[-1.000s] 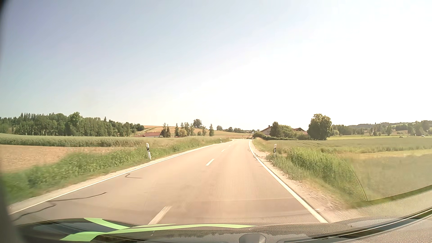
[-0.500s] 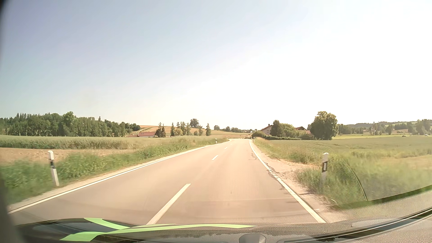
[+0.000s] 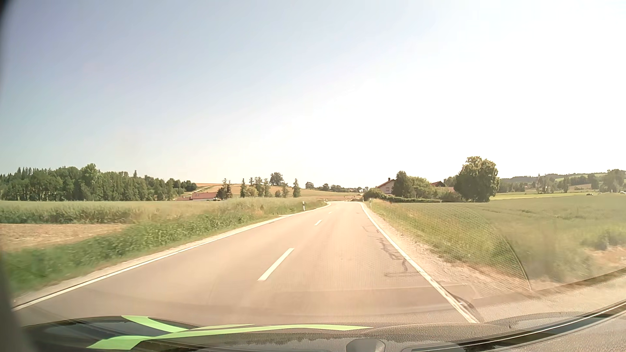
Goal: Follow the waypoints while adhering to traffic rules and regulations
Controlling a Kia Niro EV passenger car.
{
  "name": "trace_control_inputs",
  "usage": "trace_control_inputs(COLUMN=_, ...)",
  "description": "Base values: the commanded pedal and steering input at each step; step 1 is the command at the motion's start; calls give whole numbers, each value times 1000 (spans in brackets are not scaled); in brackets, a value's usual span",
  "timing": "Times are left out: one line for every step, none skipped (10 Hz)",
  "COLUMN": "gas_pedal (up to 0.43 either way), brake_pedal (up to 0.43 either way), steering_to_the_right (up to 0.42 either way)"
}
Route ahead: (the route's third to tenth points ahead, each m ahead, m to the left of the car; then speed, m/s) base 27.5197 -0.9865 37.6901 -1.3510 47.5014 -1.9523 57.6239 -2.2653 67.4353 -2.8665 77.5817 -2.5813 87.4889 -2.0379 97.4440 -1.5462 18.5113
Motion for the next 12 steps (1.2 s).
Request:
trace_control_inputs(gas_pedal=197, brake_pedal=0, steering_to_the_right=5)
trace_control_inputs(gas_pedal=197, brake_pedal=0, steering_to_the_right=5)
trace_control_inputs(gas_pedal=197, brake_pedal=0, steering_to_the_right=5)
trace_control_inputs(gas_pedal=197, brake_pedal=0, steering_to_the_right=7)
trace_control_inputs(gas_pedal=209, brake_pedal=0, steering_to_the_right=8)
trace_control_inputs(gas_pedal=228, brake_pedal=0, steering_to_the_right=8)
trace_control_inputs(gas_pedal=228, brake_pedal=0, steering_to_the_right=8)
trace_control_inputs(gas_pedal=228, brake_pedal=0, steering_to_the_right=8)
trace_control_inputs(gas_pedal=228, brake_pedal=0, steering_to_the_right=8)
trace_control_inputs(gas_pedal=209, brake_pedal=0, steering_to_the_right=8)
trace_control_inputs(gas_pedal=177, brake_pedal=0, steering_to_the_right=8)
trace_control_inputs(gas_pedal=169, brake_pedal=0, steering_to_the_right=7)
